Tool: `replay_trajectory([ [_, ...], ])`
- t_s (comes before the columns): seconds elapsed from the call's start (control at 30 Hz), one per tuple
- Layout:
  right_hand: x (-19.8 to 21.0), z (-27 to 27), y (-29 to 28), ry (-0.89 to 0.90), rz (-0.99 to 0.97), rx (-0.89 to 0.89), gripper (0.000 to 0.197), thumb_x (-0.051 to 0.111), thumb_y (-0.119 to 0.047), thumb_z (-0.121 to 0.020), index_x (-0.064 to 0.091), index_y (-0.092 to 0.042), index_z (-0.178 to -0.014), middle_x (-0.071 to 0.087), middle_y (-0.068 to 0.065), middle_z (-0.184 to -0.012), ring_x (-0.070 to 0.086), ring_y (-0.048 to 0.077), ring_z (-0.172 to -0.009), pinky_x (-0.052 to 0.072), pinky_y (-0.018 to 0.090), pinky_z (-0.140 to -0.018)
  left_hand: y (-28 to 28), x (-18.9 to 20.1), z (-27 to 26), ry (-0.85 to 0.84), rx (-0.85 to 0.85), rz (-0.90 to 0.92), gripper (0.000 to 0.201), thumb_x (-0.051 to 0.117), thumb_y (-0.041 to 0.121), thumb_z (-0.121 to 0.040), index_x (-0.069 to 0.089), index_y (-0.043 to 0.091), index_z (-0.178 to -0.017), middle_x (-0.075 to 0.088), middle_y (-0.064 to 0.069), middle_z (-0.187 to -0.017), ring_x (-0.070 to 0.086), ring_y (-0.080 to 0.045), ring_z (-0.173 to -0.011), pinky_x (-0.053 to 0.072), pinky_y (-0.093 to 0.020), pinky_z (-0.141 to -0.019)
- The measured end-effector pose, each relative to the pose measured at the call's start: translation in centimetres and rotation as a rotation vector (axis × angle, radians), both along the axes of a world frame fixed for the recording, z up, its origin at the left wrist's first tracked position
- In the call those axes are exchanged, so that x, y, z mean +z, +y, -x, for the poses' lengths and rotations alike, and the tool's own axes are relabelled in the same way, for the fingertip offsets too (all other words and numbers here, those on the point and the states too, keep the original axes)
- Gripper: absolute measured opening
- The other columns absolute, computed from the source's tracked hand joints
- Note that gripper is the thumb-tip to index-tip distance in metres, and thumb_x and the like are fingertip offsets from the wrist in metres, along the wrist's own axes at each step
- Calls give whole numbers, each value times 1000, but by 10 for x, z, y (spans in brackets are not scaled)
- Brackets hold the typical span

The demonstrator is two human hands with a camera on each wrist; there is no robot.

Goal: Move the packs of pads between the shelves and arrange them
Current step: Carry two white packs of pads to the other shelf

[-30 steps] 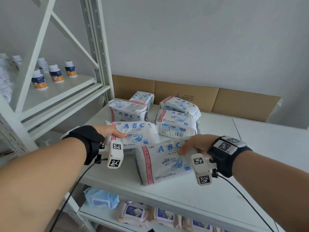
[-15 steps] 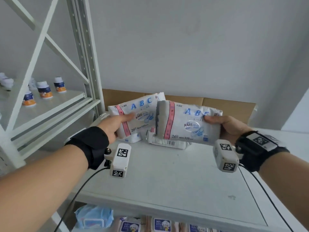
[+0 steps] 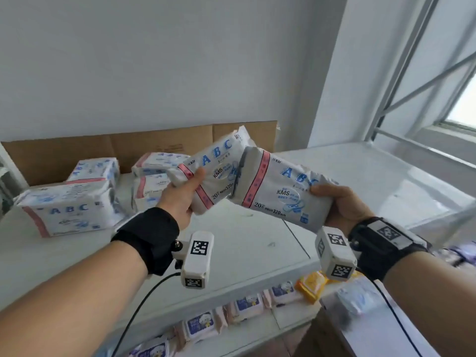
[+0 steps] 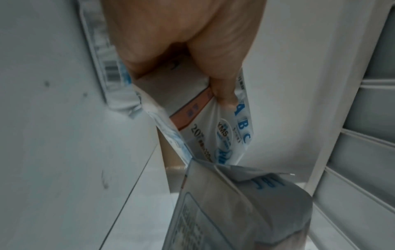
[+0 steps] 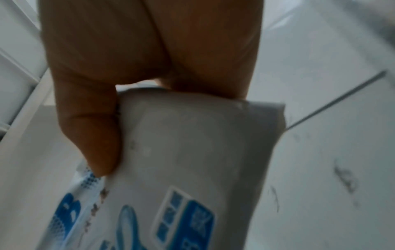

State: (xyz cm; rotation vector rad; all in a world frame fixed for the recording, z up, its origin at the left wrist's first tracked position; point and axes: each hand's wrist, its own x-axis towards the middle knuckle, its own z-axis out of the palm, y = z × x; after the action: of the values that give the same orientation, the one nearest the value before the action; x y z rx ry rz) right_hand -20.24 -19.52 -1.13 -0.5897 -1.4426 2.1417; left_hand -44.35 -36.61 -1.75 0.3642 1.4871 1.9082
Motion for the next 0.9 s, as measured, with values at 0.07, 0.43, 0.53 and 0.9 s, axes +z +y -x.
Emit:
replay_trajectory([
  [0.07,-1,-34,1,-2,22,-61,41,53,-9,-75,66,-14,-114,67,19,-113,66,38,-97,50,58,-89,14,-3,-29,-17,-48,-11,45,68,35,-81,60,16,-121,69,-6,-113,66,-20,-102,49,-38,-95],
  [0.43,-6,-281,28,-48,96,-257,31,57,-15,-73,76,-17,-97,70,15,-108,65,37,-98,46,60,-92,90,-13,-244,-74,-328,4,42,67,24,-85,60,11,-124,68,-12,-116,65,-28,-106,51,-41,-93],
  [0.53,-7,-347,34,-64,135,-250,31,54,-10,-74,72,-15,-99,71,17,-101,69,37,-86,54,57,-77,113,-21,-311,-74,-379,48,44,67,20,-85,58,8,-126,66,-15,-119,63,-31,-109,48,-46,-98],
  [0.9,-29,-435,93,-318,70,-344,43,44,11,-70,63,-5,-105,71,20,-97,64,39,-89,44,62,-92,188,-68,-390,103,-344,193,48,79,18,-73,61,6,-116,70,-15,-106,68,-29,-89,55,-34,-75],
])
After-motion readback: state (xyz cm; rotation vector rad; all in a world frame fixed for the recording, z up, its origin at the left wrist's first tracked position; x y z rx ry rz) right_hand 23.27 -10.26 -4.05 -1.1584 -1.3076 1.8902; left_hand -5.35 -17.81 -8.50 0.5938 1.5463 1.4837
